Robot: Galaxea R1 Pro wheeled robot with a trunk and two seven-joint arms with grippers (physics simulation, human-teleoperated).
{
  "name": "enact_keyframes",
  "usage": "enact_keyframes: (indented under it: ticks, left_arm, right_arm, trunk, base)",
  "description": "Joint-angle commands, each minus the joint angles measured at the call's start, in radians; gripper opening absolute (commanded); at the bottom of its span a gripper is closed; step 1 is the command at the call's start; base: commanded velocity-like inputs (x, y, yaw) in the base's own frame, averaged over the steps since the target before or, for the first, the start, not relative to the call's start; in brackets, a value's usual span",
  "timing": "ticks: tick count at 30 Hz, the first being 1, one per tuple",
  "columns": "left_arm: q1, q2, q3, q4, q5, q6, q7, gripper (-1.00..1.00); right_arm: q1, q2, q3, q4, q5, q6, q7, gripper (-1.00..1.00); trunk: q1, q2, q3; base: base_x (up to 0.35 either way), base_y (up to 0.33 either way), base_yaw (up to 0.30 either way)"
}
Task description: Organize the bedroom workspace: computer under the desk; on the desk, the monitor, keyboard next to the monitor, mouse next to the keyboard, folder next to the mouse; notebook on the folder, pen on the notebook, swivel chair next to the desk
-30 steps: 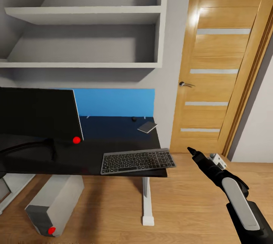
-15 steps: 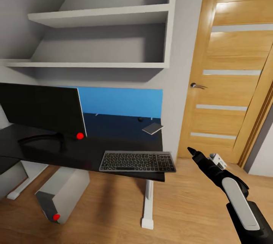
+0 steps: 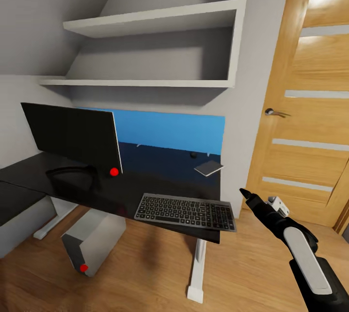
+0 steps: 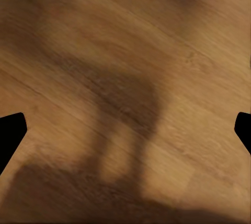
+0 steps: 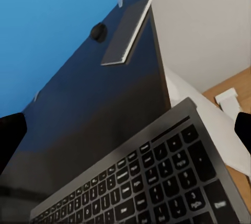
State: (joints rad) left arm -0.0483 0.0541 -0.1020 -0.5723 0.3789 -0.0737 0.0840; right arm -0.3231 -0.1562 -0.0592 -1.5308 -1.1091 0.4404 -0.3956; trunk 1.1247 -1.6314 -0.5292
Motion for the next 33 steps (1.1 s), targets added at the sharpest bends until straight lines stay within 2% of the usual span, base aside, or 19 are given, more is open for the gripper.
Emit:
enact_keyframes:
  ticks: [1, 11, 17, 24, 33]
  left_arm:
    - [-0.001, 0.001, -0.008, 0.000, 0.008, -0.004, 0.008, 1.00]
    - [-0.001, 0.001, -0.008, 0.002, 0.008, -0.005, 0.008, 1.00]
    - [-0.001, 0.001, -0.010, 0.003, 0.008, -0.003, 0.007, 1.00]
    - [-0.001, 0.001, -0.010, 0.013, 0.008, -0.002, 0.008, 1.00]
    - [-0.001, 0.001, -0.010, 0.015, 0.008, 0.000, 0.008, 1.00]
  right_arm:
    - [-0.001, 0.000, -0.001, -0.002, -0.009, 0.003, -0.008, 1.00]
    - [-0.001, 0.000, -0.001, -0.002, -0.009, 0.003, -0.008, 1.00]
    - [-0.001, 0.000, -0.001, -0.002, -0.009, 0.003, -0.008, 1.00]
    - [-0.001, 0.000, -0.001, -0.002, -0.010, 0.003, -0.008, 1.00]
    - [-0.001, 0.001, -0.001, -0.004, -0.013, 0.003, -0.004, 1.00]
  trunk:
    - [0.000, -0.001, -0.001]
    - [0.000, -0.001, -0.001]
    - [0.000, -0.001, -0.001]
    - [0.000, -0.001, -0.001]
    - [0.000, -0.001, -0.001]
  base:
    - [0.007, -0.009, 0.113]
    - [0.012, -0.003, 0.028]
    - [0.212, -0.101, 0.002]
    - [0.240, -0.233, 0.000]
    - [0.045, -0.332, 0.000]
